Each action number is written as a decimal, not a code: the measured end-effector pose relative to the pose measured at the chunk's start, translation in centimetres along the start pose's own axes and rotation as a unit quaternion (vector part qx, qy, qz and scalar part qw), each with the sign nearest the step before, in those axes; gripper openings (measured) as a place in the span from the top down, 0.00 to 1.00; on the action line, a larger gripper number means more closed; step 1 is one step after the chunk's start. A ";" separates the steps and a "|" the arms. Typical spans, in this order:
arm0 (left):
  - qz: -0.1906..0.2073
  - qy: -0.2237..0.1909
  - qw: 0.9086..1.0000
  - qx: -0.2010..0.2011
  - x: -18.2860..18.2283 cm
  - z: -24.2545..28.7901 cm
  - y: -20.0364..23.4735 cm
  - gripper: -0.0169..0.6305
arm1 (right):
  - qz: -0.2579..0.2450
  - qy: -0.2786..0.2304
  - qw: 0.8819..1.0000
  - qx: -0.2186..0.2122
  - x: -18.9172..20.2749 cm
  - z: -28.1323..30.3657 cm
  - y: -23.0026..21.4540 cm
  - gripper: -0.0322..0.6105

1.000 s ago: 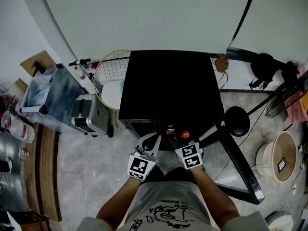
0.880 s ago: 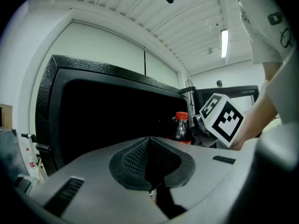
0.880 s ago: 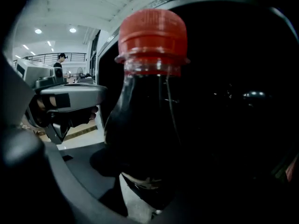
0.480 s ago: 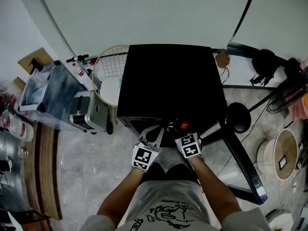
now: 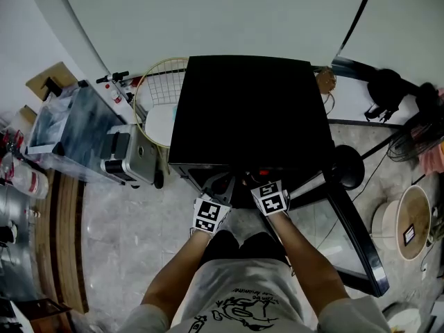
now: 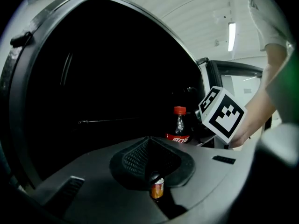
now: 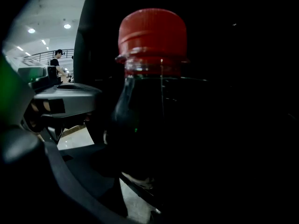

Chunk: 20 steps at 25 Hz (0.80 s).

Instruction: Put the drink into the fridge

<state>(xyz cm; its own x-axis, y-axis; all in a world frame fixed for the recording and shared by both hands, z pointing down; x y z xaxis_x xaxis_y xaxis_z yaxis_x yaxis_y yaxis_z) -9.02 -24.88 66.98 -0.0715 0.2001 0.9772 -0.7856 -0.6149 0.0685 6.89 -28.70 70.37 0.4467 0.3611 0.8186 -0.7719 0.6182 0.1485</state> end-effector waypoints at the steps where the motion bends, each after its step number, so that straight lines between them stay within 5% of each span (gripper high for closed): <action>1: 0.004 0.004 1.000 0.000 0.2 0.2 0.1 0.94 | -0.001 0.003 1.000 -0.001 0.2 0.3 0.0 0.47; 20: -0.005 0.023 1.000 -0.008 3.8 4.1 1.4 0.94 | 0.017 0.030 0.999 0.027 3.5 5.7 -2.7 0.47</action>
<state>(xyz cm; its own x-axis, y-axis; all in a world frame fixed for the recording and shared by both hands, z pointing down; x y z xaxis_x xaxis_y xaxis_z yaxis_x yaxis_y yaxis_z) -7.92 -28.10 71.58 -0.0917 0.2412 0.9661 -0.7961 -0.6006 0.0744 7.89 -33.09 76.02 0.4451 0.4232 0.7891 -0.8092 0.5676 0.1520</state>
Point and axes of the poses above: the fingertips, and each gripper's own axes: z forward along the fingers, y to its left, x out of its underside, the point moved 9 cm from there along -z, backward along the fingers, and after that the axes turned 7 degrees about -z, right-handed, at the moved point
